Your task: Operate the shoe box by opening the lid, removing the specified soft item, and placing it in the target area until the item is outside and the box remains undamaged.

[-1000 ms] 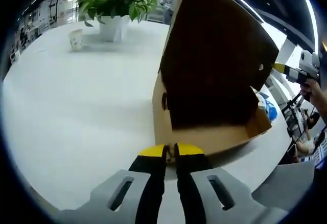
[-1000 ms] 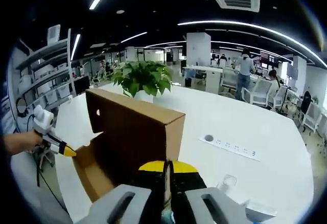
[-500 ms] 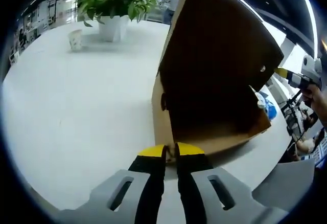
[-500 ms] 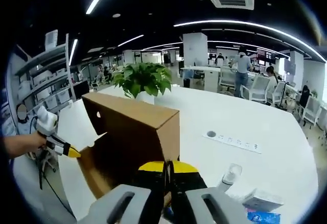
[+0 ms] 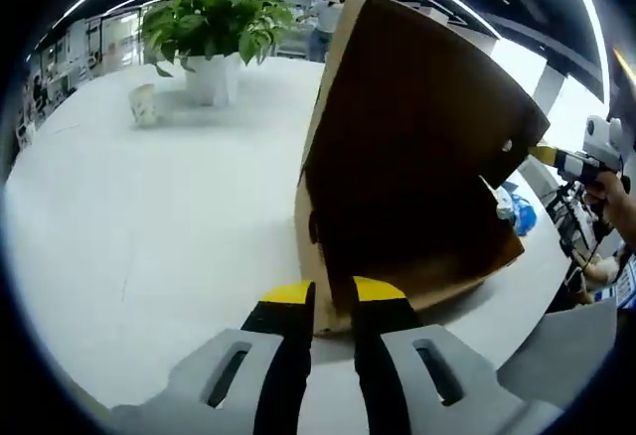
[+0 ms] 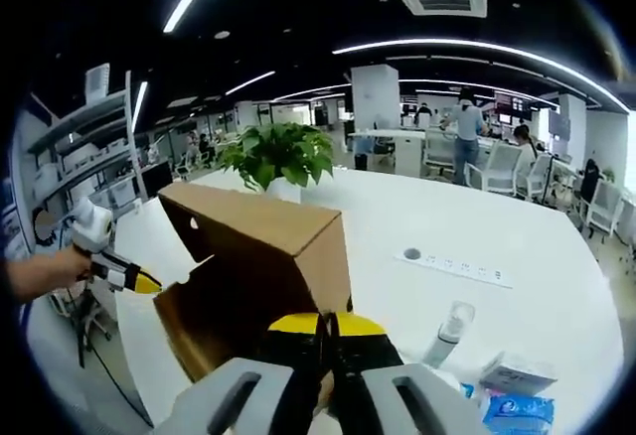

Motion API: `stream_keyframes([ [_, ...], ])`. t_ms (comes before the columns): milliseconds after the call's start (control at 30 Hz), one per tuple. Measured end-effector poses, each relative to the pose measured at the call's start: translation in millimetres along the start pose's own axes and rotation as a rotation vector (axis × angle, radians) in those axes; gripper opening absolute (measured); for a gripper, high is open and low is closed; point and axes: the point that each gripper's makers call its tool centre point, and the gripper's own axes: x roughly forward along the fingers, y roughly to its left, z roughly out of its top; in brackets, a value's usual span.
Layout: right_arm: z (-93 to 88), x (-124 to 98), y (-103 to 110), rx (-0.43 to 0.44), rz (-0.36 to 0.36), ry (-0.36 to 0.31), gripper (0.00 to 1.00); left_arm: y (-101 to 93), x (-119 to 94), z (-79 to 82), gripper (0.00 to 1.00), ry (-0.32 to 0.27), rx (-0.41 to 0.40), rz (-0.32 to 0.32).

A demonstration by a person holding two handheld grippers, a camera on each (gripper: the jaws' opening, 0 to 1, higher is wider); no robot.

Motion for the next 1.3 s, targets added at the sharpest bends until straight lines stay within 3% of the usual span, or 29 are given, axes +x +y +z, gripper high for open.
stream_keyframes([
  [767, -16.5, -10, 8, 0.057, 0.004, 0.002, 0.00, -15.2, -14, 64.7, 0.17, -0.109, 0.115, -0.021],
  [1000, -24.3, -13, 12, 0.064, 0.008, 0.007, 0.00, -19.7, -17, 70.4, 0.17, -0.126, 0.139, -0.028],
  [1300, -37.5, -16, 17, 0.074, 0.014, 0.021, 0.00, -18.1, -19, 65.2, 0.17, -0.129, 0.142, -0.030],
])
